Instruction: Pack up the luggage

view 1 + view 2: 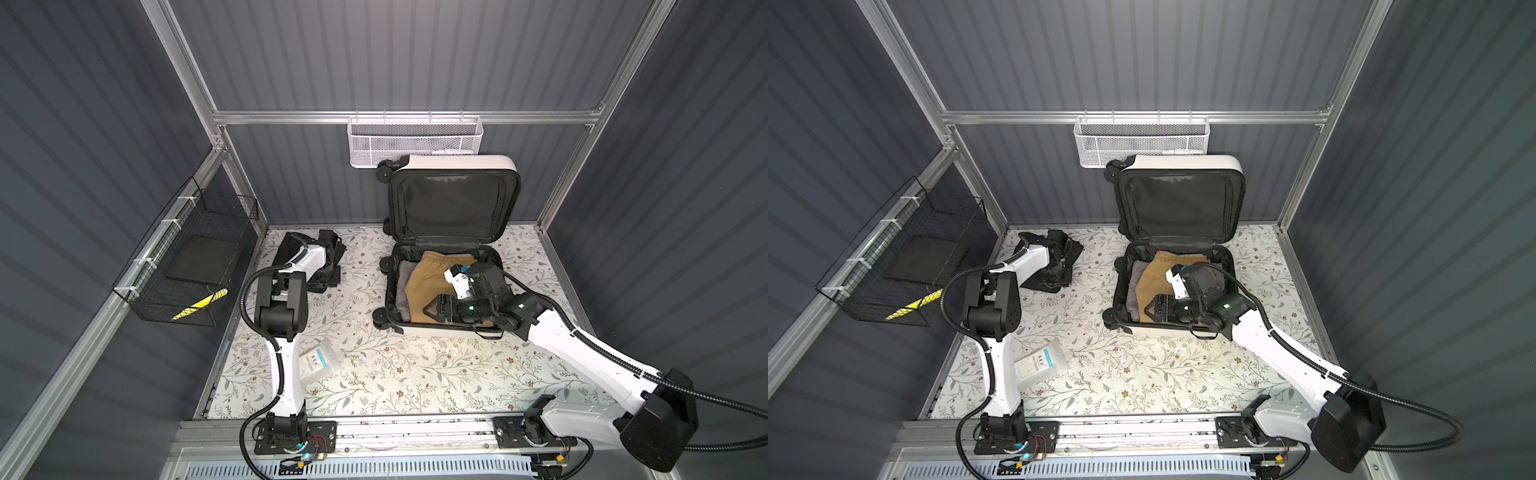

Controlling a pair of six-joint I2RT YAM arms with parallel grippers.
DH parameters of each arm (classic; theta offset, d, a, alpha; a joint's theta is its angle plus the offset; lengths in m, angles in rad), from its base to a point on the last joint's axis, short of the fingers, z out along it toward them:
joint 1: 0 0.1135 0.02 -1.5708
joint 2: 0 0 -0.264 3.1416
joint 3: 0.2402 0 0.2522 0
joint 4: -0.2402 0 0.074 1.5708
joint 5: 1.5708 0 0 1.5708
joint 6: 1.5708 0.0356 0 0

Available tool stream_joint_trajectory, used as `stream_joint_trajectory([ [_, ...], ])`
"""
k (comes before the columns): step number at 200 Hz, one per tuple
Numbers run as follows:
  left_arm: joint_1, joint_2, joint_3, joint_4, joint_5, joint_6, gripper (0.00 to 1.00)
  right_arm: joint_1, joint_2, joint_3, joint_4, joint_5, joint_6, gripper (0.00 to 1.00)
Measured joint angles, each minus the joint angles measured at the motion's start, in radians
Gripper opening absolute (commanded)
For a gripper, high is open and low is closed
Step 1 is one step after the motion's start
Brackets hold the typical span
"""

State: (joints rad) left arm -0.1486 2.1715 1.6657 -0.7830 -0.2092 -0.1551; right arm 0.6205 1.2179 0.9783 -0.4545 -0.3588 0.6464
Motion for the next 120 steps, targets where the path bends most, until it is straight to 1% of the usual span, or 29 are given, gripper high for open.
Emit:
stream_joint_trajectory([
  [36, 0.01, -0.05, -0.077, 0.036, 0.01, 0.009, 0.0, 0.0, -0.01, 0.0, -0.003, 0.0, 0.0, 0.76],
  [64, 0.008, -0.122, -0.18, 0.063, 0.073, -0.006, 0.0, 0.0, -0.013, 0.0, -0.003, 0.0, 0.0, 0.76],
  [90, -0.002, -0.233, -0.339, 0.102, 0.155, -0.061, 0.0, 0.0, -0.013, 0.0, -0.001, -0.001, 0.001, 0.76],
  [105, -0.028, -0.293, -0.421, 0.12, 0.193, -0.112, 0.0, 0.0, -0.01, 0.0, 0.006, -0.004, 0.001, 0.76],
  [120, -0.086, -0.352, -0.498, 0.148, 0.224, -0.178, 0.0, 0.0, -0.001, 0.0, 0.017, -0.009, 0.001, 0.76],
])
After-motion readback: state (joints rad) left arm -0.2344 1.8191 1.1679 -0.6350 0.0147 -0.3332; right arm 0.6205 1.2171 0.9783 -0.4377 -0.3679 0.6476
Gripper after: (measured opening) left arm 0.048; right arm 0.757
